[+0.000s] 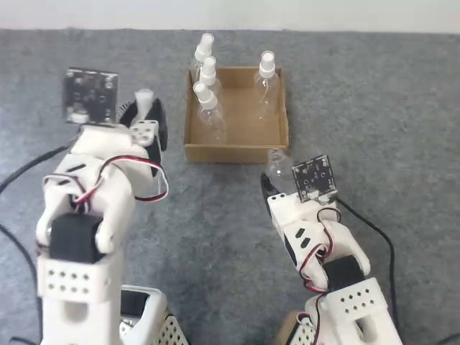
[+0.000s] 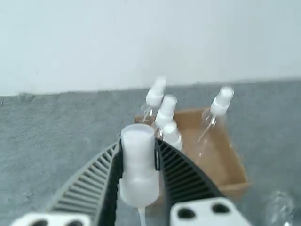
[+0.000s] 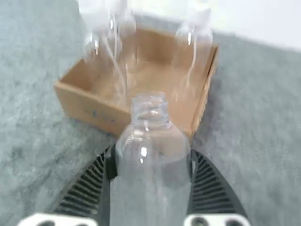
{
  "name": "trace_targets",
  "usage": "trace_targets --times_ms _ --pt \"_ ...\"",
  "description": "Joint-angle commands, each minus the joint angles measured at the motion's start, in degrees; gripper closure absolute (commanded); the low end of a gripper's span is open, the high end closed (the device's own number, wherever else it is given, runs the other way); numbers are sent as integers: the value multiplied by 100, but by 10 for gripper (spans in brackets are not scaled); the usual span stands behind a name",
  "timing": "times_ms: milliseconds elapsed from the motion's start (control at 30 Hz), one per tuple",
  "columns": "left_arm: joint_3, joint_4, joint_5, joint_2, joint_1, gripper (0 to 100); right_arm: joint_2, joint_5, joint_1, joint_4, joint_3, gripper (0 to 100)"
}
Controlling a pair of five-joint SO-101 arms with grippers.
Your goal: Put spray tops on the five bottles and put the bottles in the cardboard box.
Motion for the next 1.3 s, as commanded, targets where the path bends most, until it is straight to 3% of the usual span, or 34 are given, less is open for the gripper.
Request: trace_targets --times_ms 0,300,533,900,1067,1267 --pt "-48 -352 404 -264 35 988 -145 281 -163 -505 44 940" --pt "180 -800 1319 -607 35 988 -110 308 -681 -576 114 935" --pt "1253 -1697 1389 -1538 35 988 -127 316 -1174 -875 343 935" --pt "1921 -1714 1389 -2769 35 988 -101 334 -1727 -2132 932 935" --pt "2062 -1705 1547 -3138 35 988 -101 949 -2079 -2202 1108 935" --pt "2229 -1697 1591 -3437 114 988 -136 967 -2193 -2202 1143 935"
